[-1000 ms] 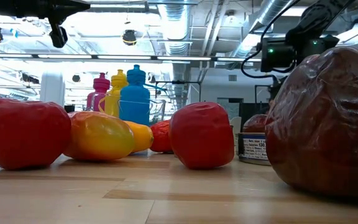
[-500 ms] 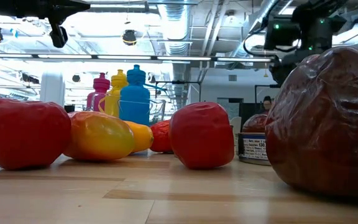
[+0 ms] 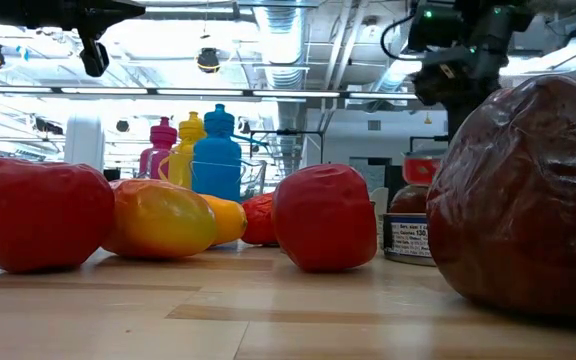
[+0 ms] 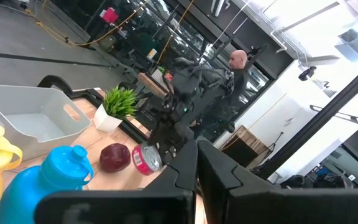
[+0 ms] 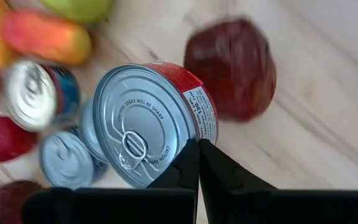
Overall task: Pick & Place Food Item
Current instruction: Put the red tuna can into the gray bin
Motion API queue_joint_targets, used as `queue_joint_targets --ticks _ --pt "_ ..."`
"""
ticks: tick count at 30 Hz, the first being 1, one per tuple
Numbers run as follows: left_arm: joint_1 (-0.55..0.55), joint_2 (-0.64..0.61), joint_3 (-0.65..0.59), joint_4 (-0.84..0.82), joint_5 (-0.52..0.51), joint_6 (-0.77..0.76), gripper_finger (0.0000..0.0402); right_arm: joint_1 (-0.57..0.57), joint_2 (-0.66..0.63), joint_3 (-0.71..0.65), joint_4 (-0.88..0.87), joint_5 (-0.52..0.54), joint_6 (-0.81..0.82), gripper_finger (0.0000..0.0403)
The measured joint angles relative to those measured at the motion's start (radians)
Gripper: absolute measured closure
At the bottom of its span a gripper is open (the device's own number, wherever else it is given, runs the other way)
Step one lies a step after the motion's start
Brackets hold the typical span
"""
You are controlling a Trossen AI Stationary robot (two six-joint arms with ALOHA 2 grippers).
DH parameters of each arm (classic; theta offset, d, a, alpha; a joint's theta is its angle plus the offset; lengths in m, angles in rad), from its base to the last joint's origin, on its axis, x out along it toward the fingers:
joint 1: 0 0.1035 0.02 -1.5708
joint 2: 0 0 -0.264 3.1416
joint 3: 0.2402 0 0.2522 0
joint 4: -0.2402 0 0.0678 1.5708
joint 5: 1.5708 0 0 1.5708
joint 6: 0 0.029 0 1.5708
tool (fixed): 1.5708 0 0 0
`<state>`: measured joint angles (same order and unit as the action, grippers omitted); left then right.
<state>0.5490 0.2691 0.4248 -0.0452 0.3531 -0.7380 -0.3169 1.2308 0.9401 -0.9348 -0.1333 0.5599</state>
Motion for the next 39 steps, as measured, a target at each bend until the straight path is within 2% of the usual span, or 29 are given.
queue_joint_targets --ticks 5,10,15,24,28,33,39 --pt "0.000 0.000 0.000 0.000 0.000 0.000 0.0402 -0.056 0.011 0.065 0.009 0.000 -0.014 0.0403" --pt "0.000 0.000 0.000 0.000 0.000 0.000 0.0402 -0.138 0.093 0.151 0.032 0.000 -0.062 0.0403" --pt "0.000 0.000 0.000 0.000 0.000 0.000 0.0402 -0.209 0.254 0.306 0.063 0.000 -0.151 0.0403" --pt "0.000 0.000 0.000 0.000 0.000 0.000 0.0402 -0.321 0.616 0.697 0.063 -0.003 -0.268 0.0403" --pt "0.000 0.000 0.000 0.000 0.000 0.000 0.0402 -0.351 0.748 0.824 0.058 -0.067 -0.272 0.0403" --pt "0.000 0.000 0.000 0.000 0.000 0.000 0.0402 -0.362 0.848 0.874 0.053 -0.076 -0.272 0.0403" --pt "0.000 0.000 0.000 0.000 0.000 0.000 0.0402 -0.357 0.897 0.876 0.055 -0.079 -0.272 0.0403"
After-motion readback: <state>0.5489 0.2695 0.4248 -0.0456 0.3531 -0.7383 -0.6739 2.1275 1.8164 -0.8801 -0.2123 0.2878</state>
